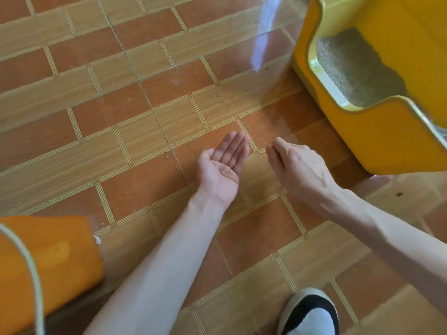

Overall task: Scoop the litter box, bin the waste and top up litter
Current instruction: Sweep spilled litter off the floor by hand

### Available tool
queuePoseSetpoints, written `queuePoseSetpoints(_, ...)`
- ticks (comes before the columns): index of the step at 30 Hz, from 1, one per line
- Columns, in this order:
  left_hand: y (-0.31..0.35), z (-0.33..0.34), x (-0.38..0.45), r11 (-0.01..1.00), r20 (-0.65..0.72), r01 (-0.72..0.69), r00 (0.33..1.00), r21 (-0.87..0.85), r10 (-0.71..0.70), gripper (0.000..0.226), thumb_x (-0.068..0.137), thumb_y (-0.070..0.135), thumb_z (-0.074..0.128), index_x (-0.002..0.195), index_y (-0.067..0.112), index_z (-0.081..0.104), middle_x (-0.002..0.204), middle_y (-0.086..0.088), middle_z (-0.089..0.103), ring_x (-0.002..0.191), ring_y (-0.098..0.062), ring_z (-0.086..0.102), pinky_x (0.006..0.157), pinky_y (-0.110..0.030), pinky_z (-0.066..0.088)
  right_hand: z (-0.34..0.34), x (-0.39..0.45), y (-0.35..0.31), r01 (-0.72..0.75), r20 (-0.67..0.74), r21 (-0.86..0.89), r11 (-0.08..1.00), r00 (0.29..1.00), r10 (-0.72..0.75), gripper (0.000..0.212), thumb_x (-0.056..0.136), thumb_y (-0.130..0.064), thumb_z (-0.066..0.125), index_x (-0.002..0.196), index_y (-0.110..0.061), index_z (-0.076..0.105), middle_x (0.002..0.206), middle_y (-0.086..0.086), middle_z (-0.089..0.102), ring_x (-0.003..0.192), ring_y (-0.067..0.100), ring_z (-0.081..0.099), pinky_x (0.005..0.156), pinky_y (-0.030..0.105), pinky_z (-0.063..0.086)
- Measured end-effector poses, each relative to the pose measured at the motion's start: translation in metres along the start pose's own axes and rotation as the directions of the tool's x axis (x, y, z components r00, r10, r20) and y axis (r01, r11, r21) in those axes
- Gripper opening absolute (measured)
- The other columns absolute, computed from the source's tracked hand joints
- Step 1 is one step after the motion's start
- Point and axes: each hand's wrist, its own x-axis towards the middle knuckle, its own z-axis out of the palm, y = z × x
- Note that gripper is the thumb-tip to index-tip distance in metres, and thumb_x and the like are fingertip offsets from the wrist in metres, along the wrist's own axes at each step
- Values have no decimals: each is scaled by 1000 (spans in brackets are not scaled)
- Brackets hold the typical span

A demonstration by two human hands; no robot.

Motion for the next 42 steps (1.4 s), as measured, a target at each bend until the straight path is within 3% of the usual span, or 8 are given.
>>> queuePoseSetpoints(4, -5, -9, -11, 999, 10, -21, 1000, -32, 21, 54, 107, 18, 22, 114, -5, 71, 119, -23, 75, 114, -33, 73, 101, -40, 58, 16, -33, 11, -11, 81, -127, 992, 996, 21, 38, 109, -43, 29, 82, -18, 37, 62, -5, 45, 47, 18, 46, 47, 28, 33)
queuePoseSetpoints(10, -8, -21, -36, 998, 2, -47, 999, -50, 47, 55, 108, 19, 21, 114, -5, 70, 119, -23, 75, 112, -33, 74, 100, -40, 58, 36, -55, -13, 133, 175, -316, 939, 981, -80, 57, 99, -69, 31, 91, -16, 52, 79, 3, 63, 65, 27, 65, 67, 36, 47)
queuePoseSetpoints(14, -10, -25, -43, 998, 18, -56, 998, -12, 56, 55, 108, 19, 21, 114, -5, 70, 119, -23, 75, 114, -32, 73, 97, -38, 60, 38, -57, -16, 198, 169, -399, 895, 975, -141, 31, 102, -39, 50, 89, -12, 57, 70, 7, 59, 51, 27, 57, 58, 33, 33)
queuePoseSetpoints(19, -10, -25, -46, 998, 26, -59, 998, 1, 59, 56, 108, 20, 21, 112, -5, 71, 118, -23, 75, 112, -32, 74, 97, -38, 60, 35, -57, -16, 269, 198, -386, 882, 958, -206, 34, 97, -10, 24, 87, -6, 57, 62, 7, 51, 43, 23, 46, 54, 34, 34)
queuePoseSetpoints(22, -14, -25, -46, 998, 23, -58, 998, 4, 58, 55, 108, 20, 22, 113, -5, 70, 119, -23, 75, 116, -32, 72, 97, -38, 60, 37, -54, -20, 243, 221, -408, 880, 961, -164, 15, 88, 1, 56, 76, -8, 52, 54, 2, 37, 39, 21, 31, 51, 31, 30)
queuePoseSetpoints(31, -24, -25, -42, 998, 9, -47, 999, 37, 46, 56, 109, 21, 21, 117, -5, 69, 120, -23, 74, 116, -32, 72, 101, -40, 58, 30, -67, -4, 209, 232, -403, 891, 965, -122, 7, 85, 0, 55, 85, -8, 57, 57, 4, 48, 44, 24, 47, 56, 34, 39)
queuePoseSetpoints(38, -30, -18, -37, 998, 12, -53, 999, 44, 52, 55, 108, 20, 21, 115, -5, 70, 119, -22, 75, 114, -32, 73, 98, -38, 60, 24, -62, -13, 230, 345, -436, 870, 936, -74, 22, 94, 1, 48, 78, -10, 38, 51, 0, 27, 38, 17, 24, 59, 33, 31)
queuePoseSetpoints(42, -30, -17, -36, 997, 27, -55, 998, 46, 53, 57, 108, 21, 20, 113, -5, 71, 118, -23, 75, 111, -31, 74, 97, -38, 60, 19, -63, -15, 149, 405, -399, 905, 914, 28, 17, 96, 1, 40, 83, -9, 37, 57, 4, 39, 44, 18, 38, 51, 32, 34)
